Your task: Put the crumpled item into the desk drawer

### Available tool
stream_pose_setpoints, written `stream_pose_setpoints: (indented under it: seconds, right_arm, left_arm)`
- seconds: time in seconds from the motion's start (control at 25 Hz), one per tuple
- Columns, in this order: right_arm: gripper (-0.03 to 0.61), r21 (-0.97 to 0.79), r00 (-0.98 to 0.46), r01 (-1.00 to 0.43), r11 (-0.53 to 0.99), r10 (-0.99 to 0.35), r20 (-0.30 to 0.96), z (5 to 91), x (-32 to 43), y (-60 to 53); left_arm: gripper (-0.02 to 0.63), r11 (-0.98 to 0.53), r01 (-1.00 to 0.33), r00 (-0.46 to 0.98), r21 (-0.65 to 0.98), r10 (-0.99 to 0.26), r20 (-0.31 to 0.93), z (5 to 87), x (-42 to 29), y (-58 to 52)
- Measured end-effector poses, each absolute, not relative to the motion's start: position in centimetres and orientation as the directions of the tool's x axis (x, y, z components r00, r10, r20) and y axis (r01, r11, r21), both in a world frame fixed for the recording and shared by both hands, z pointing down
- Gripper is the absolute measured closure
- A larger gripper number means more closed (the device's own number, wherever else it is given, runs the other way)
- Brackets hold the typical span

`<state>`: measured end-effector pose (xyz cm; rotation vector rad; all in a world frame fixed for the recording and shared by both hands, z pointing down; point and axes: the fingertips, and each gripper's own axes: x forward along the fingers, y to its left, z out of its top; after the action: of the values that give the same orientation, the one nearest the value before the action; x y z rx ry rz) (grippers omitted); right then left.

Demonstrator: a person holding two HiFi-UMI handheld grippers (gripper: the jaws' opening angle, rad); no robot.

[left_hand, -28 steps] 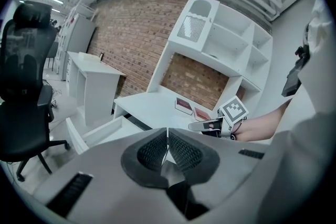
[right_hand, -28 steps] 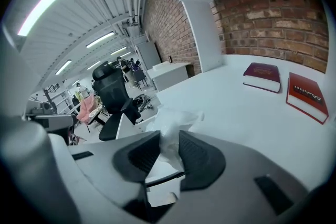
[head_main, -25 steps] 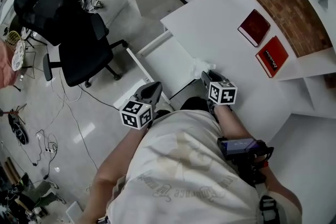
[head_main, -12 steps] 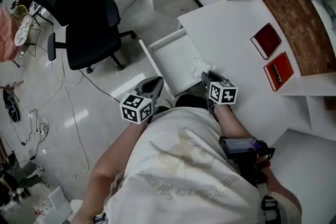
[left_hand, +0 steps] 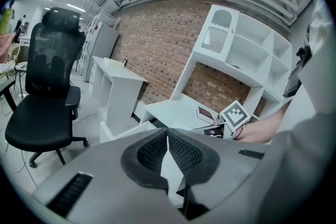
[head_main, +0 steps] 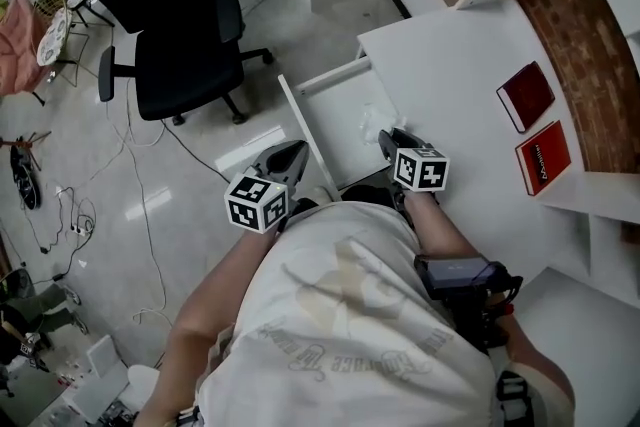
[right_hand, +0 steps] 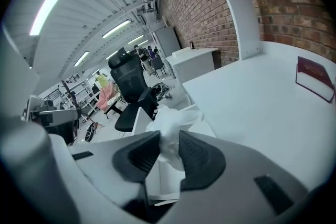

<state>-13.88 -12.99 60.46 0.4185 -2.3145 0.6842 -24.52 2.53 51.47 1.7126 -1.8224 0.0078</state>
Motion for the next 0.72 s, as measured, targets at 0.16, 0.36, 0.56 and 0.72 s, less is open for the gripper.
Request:
stream_pose_setpoints:
  seconds: [0.16, 0.36, 0.56, 0.72]
  right_arm:
    - [0.459, -0.364, -0.716, -0.447, 0.817, -0.083, 0.693, 61.0, -15.5, -13.0]
    - [0.459, -0.365, -0.696, -0.421, 0.830, -0.038, 0.717, 62.1, -16.8, -13.3]
    - [0.459, -0.377, -0.678, -0.391, 0.839, 0.015, 0.735, 64.2, -18.6, -13.6]
    - [0.459, -0.392, -0.668, -0.371, 0.842, 0.051, 0.742, 65.5, -19.0, -12.8]
  left_arm:
    - [0.586, 0.149, -0.901, 0.057, 0.408, -0.890, 0.452, 51.8, -24.4, 2.3]
    - [0.586, 0.191, -0.886, 0.038, 0.423, -0.878, 0.477, 52.5, -25.0, 1.9]
    - [0.586, 0.231, -0.861, 0.031, 0.452, -0.865, 0.501, 53.8, -25.4, 1.2]
    - [0.586, 0.252, -0.854, 0.024, 0.455, -0.855, 0.519, 54.3, -24.3, 1.6]
